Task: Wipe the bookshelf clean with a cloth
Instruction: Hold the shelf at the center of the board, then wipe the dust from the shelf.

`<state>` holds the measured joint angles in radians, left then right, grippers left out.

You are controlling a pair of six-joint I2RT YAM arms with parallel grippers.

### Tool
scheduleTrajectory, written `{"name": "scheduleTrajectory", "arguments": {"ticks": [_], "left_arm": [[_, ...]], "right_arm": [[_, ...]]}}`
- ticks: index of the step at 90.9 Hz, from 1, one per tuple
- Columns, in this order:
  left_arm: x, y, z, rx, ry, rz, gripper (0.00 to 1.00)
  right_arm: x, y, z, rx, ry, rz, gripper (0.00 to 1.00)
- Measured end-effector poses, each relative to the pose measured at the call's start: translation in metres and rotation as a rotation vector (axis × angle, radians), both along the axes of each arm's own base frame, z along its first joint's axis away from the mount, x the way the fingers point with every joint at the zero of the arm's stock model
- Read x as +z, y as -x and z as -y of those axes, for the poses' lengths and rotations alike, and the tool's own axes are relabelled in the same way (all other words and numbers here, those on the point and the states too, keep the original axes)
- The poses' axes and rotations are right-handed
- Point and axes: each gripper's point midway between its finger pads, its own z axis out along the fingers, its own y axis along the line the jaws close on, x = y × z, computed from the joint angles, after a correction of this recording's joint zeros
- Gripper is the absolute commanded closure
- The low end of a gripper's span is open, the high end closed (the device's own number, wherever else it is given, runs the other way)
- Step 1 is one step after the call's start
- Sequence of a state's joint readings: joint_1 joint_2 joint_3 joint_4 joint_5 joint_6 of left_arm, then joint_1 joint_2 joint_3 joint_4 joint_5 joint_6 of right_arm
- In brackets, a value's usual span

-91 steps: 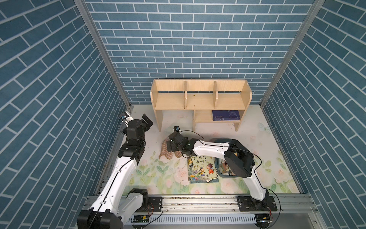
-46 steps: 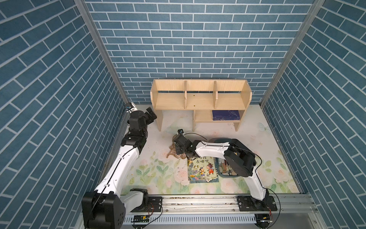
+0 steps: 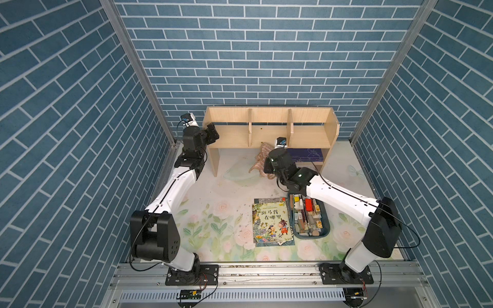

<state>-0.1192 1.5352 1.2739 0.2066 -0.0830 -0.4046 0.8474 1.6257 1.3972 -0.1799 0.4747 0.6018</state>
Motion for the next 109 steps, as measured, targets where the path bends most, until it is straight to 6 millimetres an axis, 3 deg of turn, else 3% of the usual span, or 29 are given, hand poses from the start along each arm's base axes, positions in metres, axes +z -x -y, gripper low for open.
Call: {"name": "scheduleTrajectory", "arguments": {"ticks": [12, 24, 38, 46, 51, 58, 70, 84, 92, 101, 109], "left_arm": [[-0.013, 0.001, 0.004, -0.015, -0.016, -0.007, 0.29], [-0.027, 0.003, 0.005, -0.023, -0.025, -0.022, 0.31], [-0.023, 0.002, 0.006, -0.031, -0.030, -0.002, 0.39], [-0.021, 0.002, 0.006, -0.032, -0.036, 0.006, 0.45], [-0.020, 0.002, 0.006, -0.030, -0.037, 0.010, 0.48], [-0.020, 0.002, 0.005, -0.026, -0.040, 0.012, 0.53], [-0.020, 0.002, 0.004, -0.017, -0.044, 0.012, 0.61], [-0.019, 0.002, 0.001, -0.003, -0.046, 0.012, 0.68], [-0.020, 0.002, 0.001, -0.002, -0.051, 0.011, 0.73], [-0.020, 0.002, 0.000, -0.005, -0.095, 0.008, 0.77], [-0.020, 0.002, 0.000, -0.007, -0.110, 0.008, 0.80]], "right_arm": [[0.005, -0.020, 0.013, -0.036, 0.000, 0.013, 1.00], [-0.003, -0.036, -0.020, 0.015, 0.002, 0.004, 1.00], [-0.034, -0.035, -0.058, 0.080, 0.028, -0.036, 1.00], [-0.049, -0.030, -0.064, 0.097, 0.046, -0.058, 1.00], [-0.059, -0.027, -0.057, 0.095, 0.058, -0.072, 1.00], [-0.072, -0.027, -0.030, 0.064, 0.080, -0.099, 1.00], [-0.077, -0.029, 0.046, -0.052, 0.097, -0.125, 1.00], [-0.040, -0.031, 0.141, -0.228, 0.041, -0.067, 1.00], [-0.014, -0.033, 0.183, -0.315, 0.006, -0.015, 1.00], [0.002, -0.034, 0.210, -0.373, -0.008, 0.020, 1.00], [0.000, -0.036, 0.214, -0.373, 0.011, 0.017, 1.00]]}}
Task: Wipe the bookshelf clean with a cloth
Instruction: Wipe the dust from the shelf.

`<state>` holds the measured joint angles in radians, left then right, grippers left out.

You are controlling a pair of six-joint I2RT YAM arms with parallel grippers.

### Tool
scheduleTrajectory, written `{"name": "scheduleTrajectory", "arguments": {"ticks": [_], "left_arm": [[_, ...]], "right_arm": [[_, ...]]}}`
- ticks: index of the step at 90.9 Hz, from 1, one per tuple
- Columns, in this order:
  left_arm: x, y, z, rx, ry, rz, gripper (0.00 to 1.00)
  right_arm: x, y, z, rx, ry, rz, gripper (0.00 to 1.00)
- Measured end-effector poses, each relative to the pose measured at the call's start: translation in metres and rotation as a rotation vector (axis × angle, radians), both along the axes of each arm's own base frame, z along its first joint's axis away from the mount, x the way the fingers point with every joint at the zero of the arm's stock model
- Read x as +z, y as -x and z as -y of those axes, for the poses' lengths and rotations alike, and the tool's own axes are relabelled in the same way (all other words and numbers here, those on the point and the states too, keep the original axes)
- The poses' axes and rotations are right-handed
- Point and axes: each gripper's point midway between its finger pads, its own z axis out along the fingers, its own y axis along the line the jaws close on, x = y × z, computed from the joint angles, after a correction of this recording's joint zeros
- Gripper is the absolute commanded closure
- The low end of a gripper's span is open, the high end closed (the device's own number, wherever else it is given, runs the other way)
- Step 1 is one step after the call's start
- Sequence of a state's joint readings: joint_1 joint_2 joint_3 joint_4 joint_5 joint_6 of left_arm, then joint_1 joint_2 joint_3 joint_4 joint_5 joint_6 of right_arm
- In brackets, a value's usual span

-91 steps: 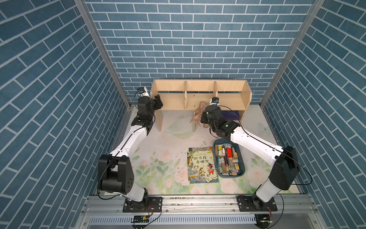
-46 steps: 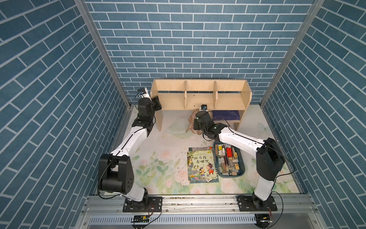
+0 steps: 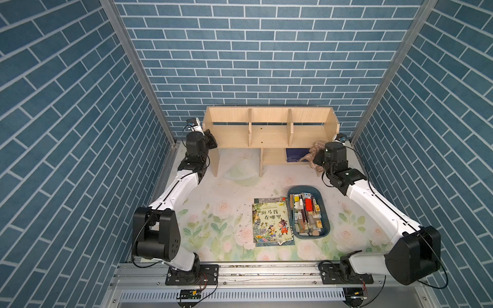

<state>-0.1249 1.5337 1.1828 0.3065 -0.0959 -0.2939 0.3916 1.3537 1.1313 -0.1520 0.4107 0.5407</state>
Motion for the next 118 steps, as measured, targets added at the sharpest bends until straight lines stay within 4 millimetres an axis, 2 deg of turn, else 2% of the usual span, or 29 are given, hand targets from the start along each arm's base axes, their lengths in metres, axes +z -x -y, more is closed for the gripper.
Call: {"name": "scheduleTrajectory", "arguments": {"ticks": [13, 22, 26, 45, 51, 57, 66, 83, 101, 118], "left_arm": [[0.000, 0.000, 0.000, -0.003, -0.020, -0.001, 0.86], [0.000, 0.000, 0.000, -0.006, -0.030, 0.000, 0.95], [0.000, 0.000, 0.001, -0.008, -0.034, 0.000, 0.99], [0.000, 0.000, 0.002, -0.019, -0.051, -0.001, 1.00], [0.000, 0.000, 0.002, -0.020, -0.058, -0.003, 1.00], [0.000, 0.001, 0.003, -0.025, -0.066, -0.005, 1.00], [-0.001, 0.003, 0.004, -0.042, -0.076, -0.018, 1.00], [-0.002, 0.011, 0.007, -0.065, -0.094, -0.067, 1.00], [-0.003, 0.021, 0.007, -0.075, -0.120, -0.106, 1.00], [-0.003, 0.019, -0.002, -0.118, -0.150, -0.085, 1.00]], "right_arm": [[-0.022, -0.005, -0.023, 0.075, 0.025, -0.051, 1.00], [-0.036, -0.003, -0.058, 0.159, 0.041, -0.075, 1.00], [-0.039, 0.000, -0.080, 0.213, 0.047, -0.078, 1.00], [-0.024, 0.009, -0.177, 0.421, 0.009, -0.024, 1.00], [-0.020, 0.012, -0.197, 0.473, -0.015, -0.006, 1.00], [-0.020, 0.014, -0.210, 0.504, -0.033, 0.006, 1.00], [-0.022, 0.013, -0.215, 0.515, -0.042, 0.011, 1.00], [-0.023, 0.013, -0.213, 0.513, -0.059, 0.034, 1.00], [-0.029, 0.023, -0.199, 0.497, -0.049, 0.029, 1.00], [-0.020, 0.033, -0.186, 0.490, -0.060, 0.052, 1.00]]}}
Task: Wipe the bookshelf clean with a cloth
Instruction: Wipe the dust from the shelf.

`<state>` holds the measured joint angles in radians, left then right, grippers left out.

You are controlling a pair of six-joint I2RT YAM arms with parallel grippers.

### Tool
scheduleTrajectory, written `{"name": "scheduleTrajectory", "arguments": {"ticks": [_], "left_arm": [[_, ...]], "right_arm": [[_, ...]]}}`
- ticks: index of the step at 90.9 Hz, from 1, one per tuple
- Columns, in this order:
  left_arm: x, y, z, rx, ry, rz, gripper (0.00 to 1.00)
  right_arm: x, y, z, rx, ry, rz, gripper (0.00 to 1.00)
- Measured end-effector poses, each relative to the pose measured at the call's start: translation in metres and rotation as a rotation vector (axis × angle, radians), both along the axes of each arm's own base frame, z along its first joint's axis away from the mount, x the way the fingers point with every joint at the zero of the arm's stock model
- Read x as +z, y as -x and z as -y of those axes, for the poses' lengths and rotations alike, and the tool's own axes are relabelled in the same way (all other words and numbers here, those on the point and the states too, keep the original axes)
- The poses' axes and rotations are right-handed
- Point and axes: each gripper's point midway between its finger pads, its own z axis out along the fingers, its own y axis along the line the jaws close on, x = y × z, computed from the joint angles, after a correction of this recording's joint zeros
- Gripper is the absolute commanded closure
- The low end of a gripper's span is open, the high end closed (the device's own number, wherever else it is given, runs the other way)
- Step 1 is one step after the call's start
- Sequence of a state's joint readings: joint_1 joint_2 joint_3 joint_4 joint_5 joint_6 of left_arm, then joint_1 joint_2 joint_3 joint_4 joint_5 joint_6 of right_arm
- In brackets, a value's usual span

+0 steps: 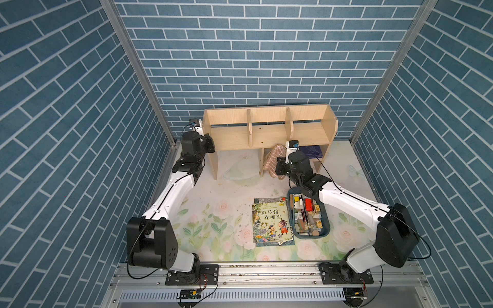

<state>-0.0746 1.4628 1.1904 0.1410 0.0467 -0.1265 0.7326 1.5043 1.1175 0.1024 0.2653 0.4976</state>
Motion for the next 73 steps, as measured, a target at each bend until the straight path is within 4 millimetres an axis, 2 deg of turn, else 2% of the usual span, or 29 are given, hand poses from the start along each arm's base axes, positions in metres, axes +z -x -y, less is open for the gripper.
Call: {"name": "scheduleTrajectory", "arguments": {"ticks": [13, 28, 38, 47, 61, 73], "left_arm": [[-0.001, -0.014, -0.004, -0.070, -0.028, 0.033, 1.00], [-0.002, -0.036, 0.003, -0.156, -0.041, 0.081, 1.00], [-0.001, -0.036, 0.006, -0.167, -0.050, 0.092, 1.00], [0.000, -0.027, 0.004, -0.151, -0.050, 0.093, 1.00], [0.001, -0.003, -0.002, -0.106, -0.047, 0.059, 1.00], [-0.002, 0.004, -0.007, -0.072, -0.043, 0.028, 1.00]], "right_arm": [[0.008, 0.004, 0.003, 0.000, -0.015, 0.016, 1.00], [0.010, 0.008, 0.008, -0.005, -0.018, 0.021, 1.00], [0.009, 0.008, 0.010, -0.013, -0.016, 0.020, 1.00], [0.010, 0.005, 0.008, -0.019, -0.014, 0.022, 1.00], [0.014, -0.009, -0.022, -0.008, -0.019, 0.025, 1.00], [0.009, -0.005, -0.055, 0.039, -0.019, 0.018, 1.00]]}}
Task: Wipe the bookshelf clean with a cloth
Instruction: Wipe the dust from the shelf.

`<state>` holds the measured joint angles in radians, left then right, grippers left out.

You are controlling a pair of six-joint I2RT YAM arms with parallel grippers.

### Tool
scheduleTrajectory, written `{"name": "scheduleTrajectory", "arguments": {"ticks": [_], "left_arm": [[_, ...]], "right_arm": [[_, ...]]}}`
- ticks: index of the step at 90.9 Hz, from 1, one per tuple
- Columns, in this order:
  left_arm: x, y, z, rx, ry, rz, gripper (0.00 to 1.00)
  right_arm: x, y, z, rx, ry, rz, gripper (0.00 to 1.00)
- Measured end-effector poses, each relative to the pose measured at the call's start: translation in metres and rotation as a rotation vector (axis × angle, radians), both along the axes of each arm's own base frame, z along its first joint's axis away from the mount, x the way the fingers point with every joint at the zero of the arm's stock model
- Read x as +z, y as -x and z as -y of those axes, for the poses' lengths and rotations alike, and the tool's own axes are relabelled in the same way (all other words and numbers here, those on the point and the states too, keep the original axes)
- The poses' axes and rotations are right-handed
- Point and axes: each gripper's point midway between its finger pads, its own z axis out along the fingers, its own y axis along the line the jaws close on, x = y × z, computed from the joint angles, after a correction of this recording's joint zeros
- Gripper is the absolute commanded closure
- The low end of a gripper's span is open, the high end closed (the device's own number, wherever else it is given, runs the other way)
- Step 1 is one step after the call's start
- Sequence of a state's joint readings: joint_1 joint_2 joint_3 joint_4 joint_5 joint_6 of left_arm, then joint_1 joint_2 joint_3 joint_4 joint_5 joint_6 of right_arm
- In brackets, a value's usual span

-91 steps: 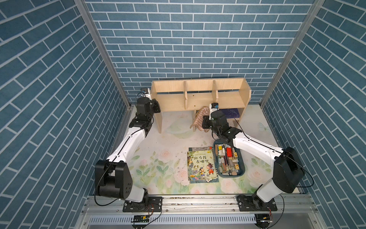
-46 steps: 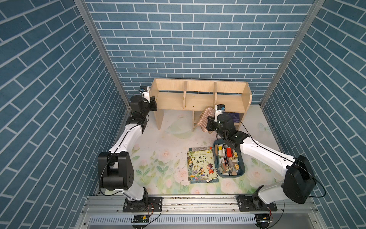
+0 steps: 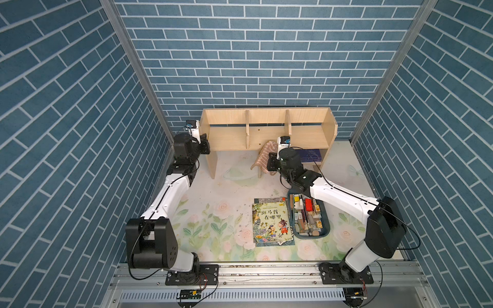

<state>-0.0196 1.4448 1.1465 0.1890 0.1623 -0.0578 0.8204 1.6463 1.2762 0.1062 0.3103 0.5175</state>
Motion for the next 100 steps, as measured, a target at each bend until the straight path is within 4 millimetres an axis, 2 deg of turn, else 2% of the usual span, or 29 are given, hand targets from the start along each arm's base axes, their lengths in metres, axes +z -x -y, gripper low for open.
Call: {"name": "scheduleTrajectory", "arguments": {"ticks": [10, 19, 22, 28, 38, 44, 50, 55, 66, 71, 77, 83, 100], "left_arm": [[0.000, 0.001, 0.001, 0.006, 0.000, -0.003, 1.00], [-0.001, -0.003, 0.003, 0.006, -0.002, -0.003, 1.00], [-0.001, -0.004, 0.004, 0.005, -0.002, -0.001, 1.00], [-0.001, -0.006, 0.006, 0.002, -0.003, 0.002, 1.00], [-0.002, -0.013, 0.007, -0.004, -0.004, 0.008, 1.00], [-0.001, -0.017, 0.008, -0.011, -0.003, 0.010, 1.00], [-0.001, -0.019, 0.009, -0.016, -0.002, 0.012, 1.00], [-0.001, -0.020, 0.009, -0.017, -0.002, 0.013, 1.00], [-0.001, -0.020, 0.009, -0.017, -0.002, 0.012, 1.00], [-0.001, -0.020, 0.009, -0.017, -0.002, 0.012, 1.00], [-0.001, -0.020, 0.009, -0.017, -0.001, 0.012, 1.00], [-0.001, -0.020, 0.009, -0.016, 0.002, 0.012, 1.00], [-0.001, -0.018, 0.008, -0.010, 0.010, 0.013, 1.00]], "right_arm": [[-0.009, 0.007, -0.008, 0.011, 0.023, -0.015, 1.00], [-0.017, 0.004, 0.013, -0.047, 0.050, -0.020, 1.00], [-0.020, 0.001, 0.027, -0.075, 0.058, -0.025, 1.00], [-0.026, -0.007, 0.071, -0.159, 0.072, -0.045, 1.00], [-0.022, -0.024, 0.166, -0.355, 0.083, -0.060, 1.00], [-0.016, -0.026, 0.214, -0.460, 0.084, -0.056, 1.00], [-0.009, -0.021, 0.244, -0.521, 0.080, -0.047, 1.00], [-0.002, -0.016, 0.254, -0.539, 0.072, -0.033, 1.00], [-0.001, -0.016, 0.246, -0.498, 0.063, -0.032, 1.00], [-0.007, -0.017, 0.236, -0.467, 0.064, -0.042, 1.00], [-0.015, -0.016, 0.214, -0.417, 0.072, -0.053, 1.00], [-0.023, -0.015, 0.181, -0.347, 0.089, -0.067, 1.00], [-0.026, -0.016, 0.059, -0.134, 0.096, -0.056, 1.00]]}}
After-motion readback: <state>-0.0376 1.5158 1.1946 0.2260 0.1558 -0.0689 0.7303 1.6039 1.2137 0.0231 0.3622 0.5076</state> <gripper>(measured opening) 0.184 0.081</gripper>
